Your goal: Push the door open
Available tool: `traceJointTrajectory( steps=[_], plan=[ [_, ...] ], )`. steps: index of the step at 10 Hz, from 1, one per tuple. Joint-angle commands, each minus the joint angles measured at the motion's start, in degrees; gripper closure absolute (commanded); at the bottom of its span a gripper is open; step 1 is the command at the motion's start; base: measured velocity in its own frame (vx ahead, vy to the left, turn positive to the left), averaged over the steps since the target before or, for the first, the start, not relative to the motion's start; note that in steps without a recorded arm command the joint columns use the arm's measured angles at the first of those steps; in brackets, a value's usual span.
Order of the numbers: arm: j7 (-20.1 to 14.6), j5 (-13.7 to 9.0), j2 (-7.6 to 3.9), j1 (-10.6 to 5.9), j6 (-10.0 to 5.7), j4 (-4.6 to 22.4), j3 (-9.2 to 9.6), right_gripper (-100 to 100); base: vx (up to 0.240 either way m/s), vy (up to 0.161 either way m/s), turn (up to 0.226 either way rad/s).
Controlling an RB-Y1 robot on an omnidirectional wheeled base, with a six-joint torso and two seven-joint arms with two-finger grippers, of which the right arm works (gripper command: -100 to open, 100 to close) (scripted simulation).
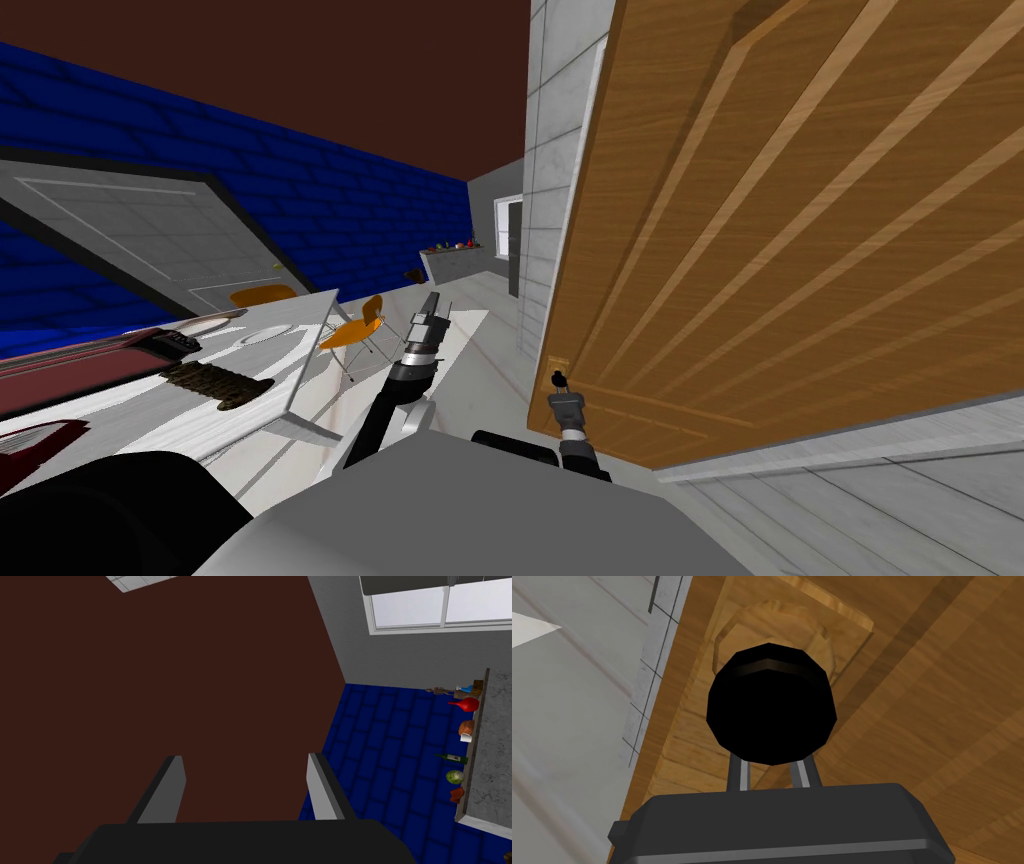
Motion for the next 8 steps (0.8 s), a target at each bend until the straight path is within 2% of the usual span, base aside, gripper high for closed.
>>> traceJointTrajectory(
  steps=[1, 8],
  plan=[
    [-2.38, -1.78, 0.96, -0.21, -1.31, -1.83, 1.34, 100, -0.068, -0.039, 0.091],
    [-3.51, -2.74, 1.02, 0.21, -1.39, -2.24, 1.79, 100, -0.019, -0.014, 0.022]
  ],
)
